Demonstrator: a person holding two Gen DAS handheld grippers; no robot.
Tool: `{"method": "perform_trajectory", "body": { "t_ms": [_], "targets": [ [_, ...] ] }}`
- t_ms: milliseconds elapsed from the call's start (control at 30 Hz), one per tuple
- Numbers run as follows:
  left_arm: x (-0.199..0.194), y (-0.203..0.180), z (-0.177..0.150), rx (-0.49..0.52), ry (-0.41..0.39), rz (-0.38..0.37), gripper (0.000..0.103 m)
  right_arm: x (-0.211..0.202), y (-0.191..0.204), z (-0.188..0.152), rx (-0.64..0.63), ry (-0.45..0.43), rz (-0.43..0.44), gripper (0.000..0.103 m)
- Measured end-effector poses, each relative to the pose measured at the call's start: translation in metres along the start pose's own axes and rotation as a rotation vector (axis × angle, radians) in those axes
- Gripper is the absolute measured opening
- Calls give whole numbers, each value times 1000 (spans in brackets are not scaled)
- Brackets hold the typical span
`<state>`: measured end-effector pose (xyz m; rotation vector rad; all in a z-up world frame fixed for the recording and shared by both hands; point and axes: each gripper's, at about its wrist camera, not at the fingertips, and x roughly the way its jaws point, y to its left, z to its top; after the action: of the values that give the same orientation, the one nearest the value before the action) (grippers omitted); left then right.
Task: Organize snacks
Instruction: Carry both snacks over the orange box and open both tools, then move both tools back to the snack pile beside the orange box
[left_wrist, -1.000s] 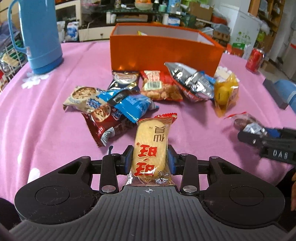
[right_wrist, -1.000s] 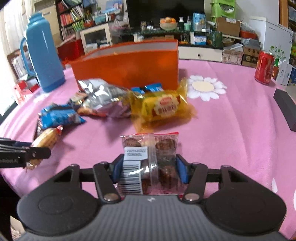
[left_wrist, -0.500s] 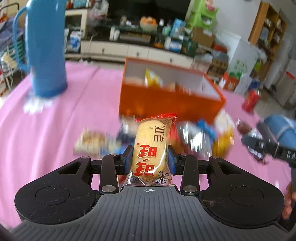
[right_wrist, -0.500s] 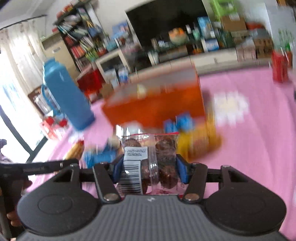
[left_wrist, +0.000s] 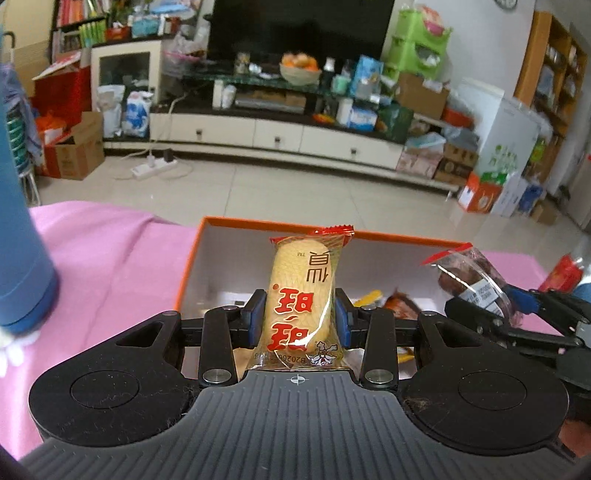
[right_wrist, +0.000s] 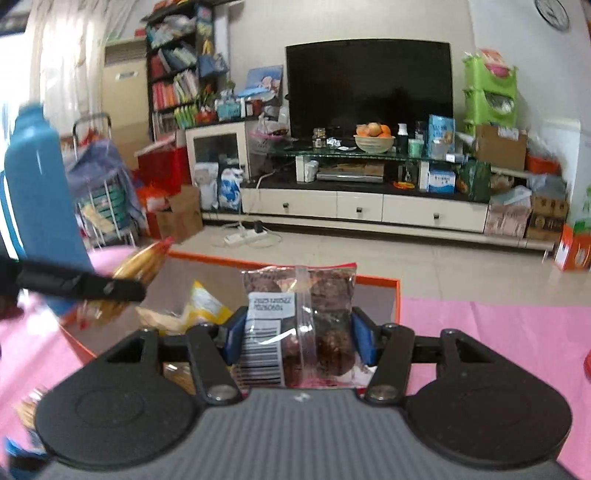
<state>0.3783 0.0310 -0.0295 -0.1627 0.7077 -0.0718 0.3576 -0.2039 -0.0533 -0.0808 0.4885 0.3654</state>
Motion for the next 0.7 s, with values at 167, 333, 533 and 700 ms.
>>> {"method": "perform_trajectory", "body": {
  "t_ms": [167, 333, 533, 700],
  "targets": [
    [17, -4, -3, 44, 6, 28, 25, 15, 1, -4, -44, 15, -51, 72],
    [-13, -5, -7, 52, -69, 27, 43, -11, -4, 8, -1, -78, -61, 76],
    [-69, -13, -22, 95, -112, 17, 49, -64, -1, 26, 31, -175, -21, 98],
    [-110, -27, -61, 139, -93, 0, 53, -121, 3, 9, 37, -182, -18, 99]
  ]
}}
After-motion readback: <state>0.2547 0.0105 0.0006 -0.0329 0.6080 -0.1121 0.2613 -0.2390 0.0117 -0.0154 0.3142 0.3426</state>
